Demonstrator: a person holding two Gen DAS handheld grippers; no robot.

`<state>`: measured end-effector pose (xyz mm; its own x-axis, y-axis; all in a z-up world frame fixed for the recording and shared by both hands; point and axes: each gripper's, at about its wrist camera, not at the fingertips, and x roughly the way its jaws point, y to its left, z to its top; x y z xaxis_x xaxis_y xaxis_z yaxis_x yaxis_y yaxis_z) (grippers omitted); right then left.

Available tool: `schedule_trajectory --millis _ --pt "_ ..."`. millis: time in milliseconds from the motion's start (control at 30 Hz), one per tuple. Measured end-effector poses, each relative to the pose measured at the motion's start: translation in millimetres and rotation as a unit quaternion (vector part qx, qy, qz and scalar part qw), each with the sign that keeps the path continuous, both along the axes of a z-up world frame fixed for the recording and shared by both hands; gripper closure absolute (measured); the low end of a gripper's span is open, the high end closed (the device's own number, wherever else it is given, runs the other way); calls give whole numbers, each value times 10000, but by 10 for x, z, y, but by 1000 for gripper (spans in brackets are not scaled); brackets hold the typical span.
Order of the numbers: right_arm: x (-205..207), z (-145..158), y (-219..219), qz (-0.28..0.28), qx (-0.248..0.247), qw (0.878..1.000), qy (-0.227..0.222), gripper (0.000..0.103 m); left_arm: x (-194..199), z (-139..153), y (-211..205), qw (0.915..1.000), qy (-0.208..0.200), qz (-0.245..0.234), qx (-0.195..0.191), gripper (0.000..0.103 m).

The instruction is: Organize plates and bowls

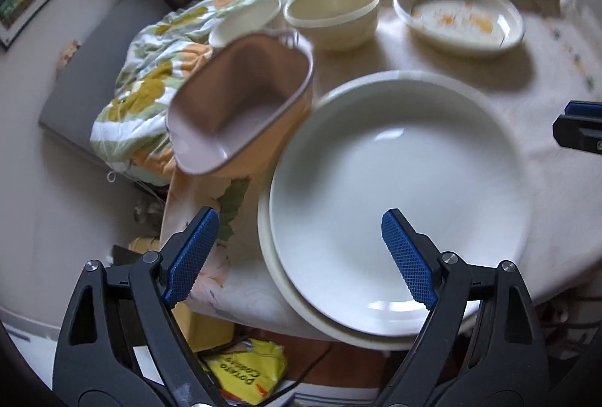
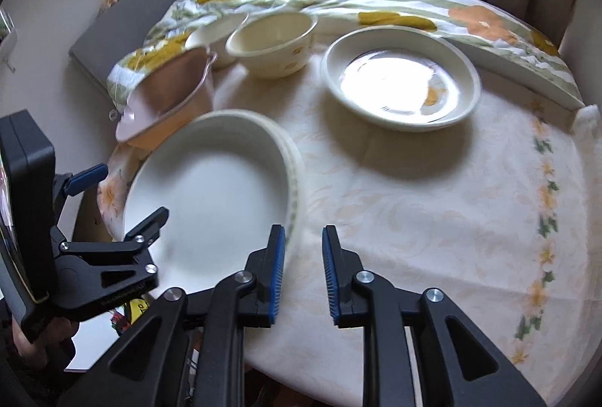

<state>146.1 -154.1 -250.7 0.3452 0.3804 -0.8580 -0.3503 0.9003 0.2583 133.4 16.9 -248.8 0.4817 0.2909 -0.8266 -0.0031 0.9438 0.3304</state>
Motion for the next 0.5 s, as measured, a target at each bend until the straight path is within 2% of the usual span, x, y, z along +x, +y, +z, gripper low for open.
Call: schedule_trajectory --millis 33,100,200,233,267,300,333,367,400,500 --pt "9 86 -122 -31 50 10000 -62 69 -9 137 -51 9999 -84 40 -142 15" --pt "31 218 -286 -55 71 9998 -175 65 -8 350 -114 9988 -210 100 -430 15" --pt "165 493 -625 -72 183 9990 -408 64 98 794 -246 9907 -500 197 -1249 15" --pt "235 583 -722 -52 240 9986 -471 63 157 894 -286 9874 -565 199 -1463 12" --pt "309 677 -803 -27 290 9979 -572 62 233 987 -328 9834 -650 194 -1685 3" --pt "364 736 -858 -11 328 9972 -670 48 334 1078 -379 9776 -808 209 -1934 0" --pt "474 842 -947 11 417 9954 -866 17 415 1109 -422 9744 -877 214 -2060 0" --pt "575 896 -1005 13 479 9939 -990 4 537 1111 -479 9717 -877 220 -2184 0" --pt "654 923 -1041 12 506 9933 -1042 0 624 1100 -532 9710 -824 232 -2233 0" --pt "967 911 -1148 -18 453 9952 -868 0 900 943 -643 9671 -615 348 -2445 0"
